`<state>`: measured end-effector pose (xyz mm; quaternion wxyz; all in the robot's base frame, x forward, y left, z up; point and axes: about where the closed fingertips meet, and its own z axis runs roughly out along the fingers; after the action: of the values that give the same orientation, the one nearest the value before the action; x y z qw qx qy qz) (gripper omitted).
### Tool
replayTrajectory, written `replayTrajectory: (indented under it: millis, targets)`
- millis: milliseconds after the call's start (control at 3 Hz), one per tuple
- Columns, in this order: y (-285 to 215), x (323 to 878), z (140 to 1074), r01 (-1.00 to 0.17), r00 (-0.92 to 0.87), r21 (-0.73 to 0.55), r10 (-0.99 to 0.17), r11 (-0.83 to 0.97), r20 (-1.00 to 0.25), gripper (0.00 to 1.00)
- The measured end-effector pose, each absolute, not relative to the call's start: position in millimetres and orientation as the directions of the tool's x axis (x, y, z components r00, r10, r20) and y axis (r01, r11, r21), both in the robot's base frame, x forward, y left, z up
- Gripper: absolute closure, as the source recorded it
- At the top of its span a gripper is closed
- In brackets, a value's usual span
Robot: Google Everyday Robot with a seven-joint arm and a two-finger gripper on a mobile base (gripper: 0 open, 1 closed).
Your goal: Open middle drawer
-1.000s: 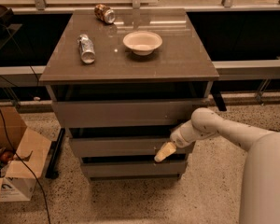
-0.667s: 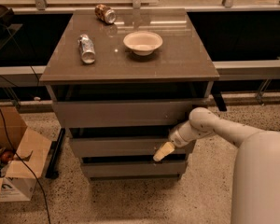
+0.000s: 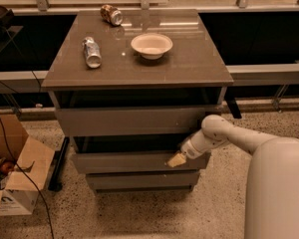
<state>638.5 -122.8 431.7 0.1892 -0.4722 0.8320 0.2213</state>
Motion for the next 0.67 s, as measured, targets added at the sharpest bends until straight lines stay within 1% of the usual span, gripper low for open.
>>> replayTrajectory:
  millis: [333,667]
  targets:
    - [-122.5,640.2,433.2,-0.870,-0.482,0.190,-0.702,0.456,-0.524,0.48]
    - [-122.4,640.6,433.2,-0.870,-0.482,0.190,-0.702,0.456,-0.524,0.23]
